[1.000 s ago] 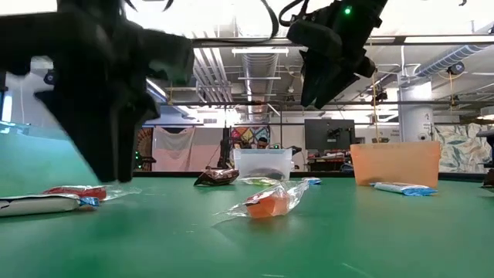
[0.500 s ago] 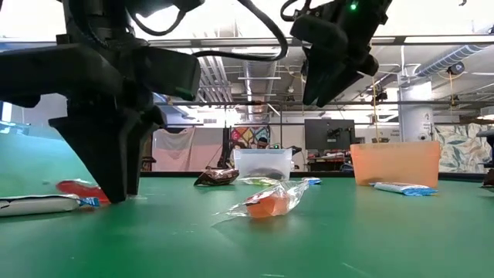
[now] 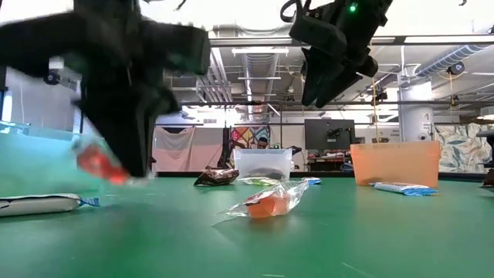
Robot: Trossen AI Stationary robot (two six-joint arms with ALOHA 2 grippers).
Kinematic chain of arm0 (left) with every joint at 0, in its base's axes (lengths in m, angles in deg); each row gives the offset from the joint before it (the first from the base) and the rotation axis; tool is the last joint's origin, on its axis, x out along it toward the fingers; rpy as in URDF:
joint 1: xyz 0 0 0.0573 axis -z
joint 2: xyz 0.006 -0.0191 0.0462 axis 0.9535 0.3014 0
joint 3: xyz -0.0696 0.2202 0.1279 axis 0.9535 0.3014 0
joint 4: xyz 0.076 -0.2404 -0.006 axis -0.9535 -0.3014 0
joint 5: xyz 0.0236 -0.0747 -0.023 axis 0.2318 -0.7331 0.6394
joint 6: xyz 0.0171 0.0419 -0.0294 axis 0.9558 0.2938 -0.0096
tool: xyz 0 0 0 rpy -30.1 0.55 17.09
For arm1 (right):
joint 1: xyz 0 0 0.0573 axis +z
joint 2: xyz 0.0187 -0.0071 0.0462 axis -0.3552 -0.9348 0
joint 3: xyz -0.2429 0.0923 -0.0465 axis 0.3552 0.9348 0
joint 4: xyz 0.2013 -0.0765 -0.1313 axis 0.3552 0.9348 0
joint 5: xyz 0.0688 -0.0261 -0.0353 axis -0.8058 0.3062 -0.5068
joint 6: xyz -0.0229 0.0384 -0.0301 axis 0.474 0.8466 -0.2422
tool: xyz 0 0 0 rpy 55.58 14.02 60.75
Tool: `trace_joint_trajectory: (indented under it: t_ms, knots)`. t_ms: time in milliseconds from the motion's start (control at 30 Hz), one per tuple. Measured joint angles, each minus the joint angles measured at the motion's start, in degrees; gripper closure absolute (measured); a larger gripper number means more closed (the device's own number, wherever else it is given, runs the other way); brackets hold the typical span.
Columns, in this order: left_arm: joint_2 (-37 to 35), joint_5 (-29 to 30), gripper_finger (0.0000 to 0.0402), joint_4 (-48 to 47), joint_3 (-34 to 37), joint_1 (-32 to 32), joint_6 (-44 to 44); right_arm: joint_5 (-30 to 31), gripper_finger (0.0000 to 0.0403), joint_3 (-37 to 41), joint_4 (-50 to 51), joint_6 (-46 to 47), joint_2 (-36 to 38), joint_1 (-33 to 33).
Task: Sort candy by brand, put in halloween buckets
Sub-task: Put the red gummy candy into the blue bin, then put the white chocolate into the orange bin
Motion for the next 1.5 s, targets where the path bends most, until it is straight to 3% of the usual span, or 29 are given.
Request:
trace_joint_trajectory:
  t_ms: [200, 400, 567, 733, 867, 1033, 1267, 1367, 1500]
  knots:
    - [-7.0, 0.0, 0.0401, -10.8, -3.7, 1.3, 1.5, 0.0, 0.0202, 0.1, -0.1, 0.0, 0.0, 0.0]
    - [-18.8, 2.0, 0.0401, -17.7, -2.7, 3.1, -6.0, 0.0, 0.0202, 0.3, -0.7, 0.8, 0.0, 0.0]
    - [-27.5, 3.9, 0.0401, -26.8, 2.9, 4.7, -18.4, 0.0, 0.0202, 1.8, -4.7, 1.4, 0.0, 0.1]
    - [-34.0, 5.3, 0.0401, -25.1, 11.7, 5.3, -26.3, -0.1, 0.0202, 4.2, -10.4, 0.8, 0.0, 0.1]
    - [-36.0, 5.4, 0.0387, -24.9, 17.2, 5.2, -29.6, -0.2, 0.0202, 5.8, -13.2, 0.8, 0.0, 0.1]
    - [-36.7, 5.4, 0.0333, -24.5, 19.5, 5.3, -30.9, -0.6, 0.0202, 6.8, -13.8, 2.1, 0.0, 0.1]
    - [-36.2, 5.4, 0.0265, -23.3, 17.1, 5.4, -26.3, -0.6, 0.0202, 6.1, -13.9, 0.4, 0.0, 0.7]
    - [-35.9, 6.2, 0.0254, -22.1, 14.9, 6.0, -22.6, -0.6, 0.0202, 5.2, -13.9, -3.2, 0.0, 1.9]
    - [-36.0, 11.9, 0.0254, -19.3, 12.5, 7.4, -17.4, -0.6, 0.0202, 4.5, -19.2, -11.8, 0.0, 4.7]
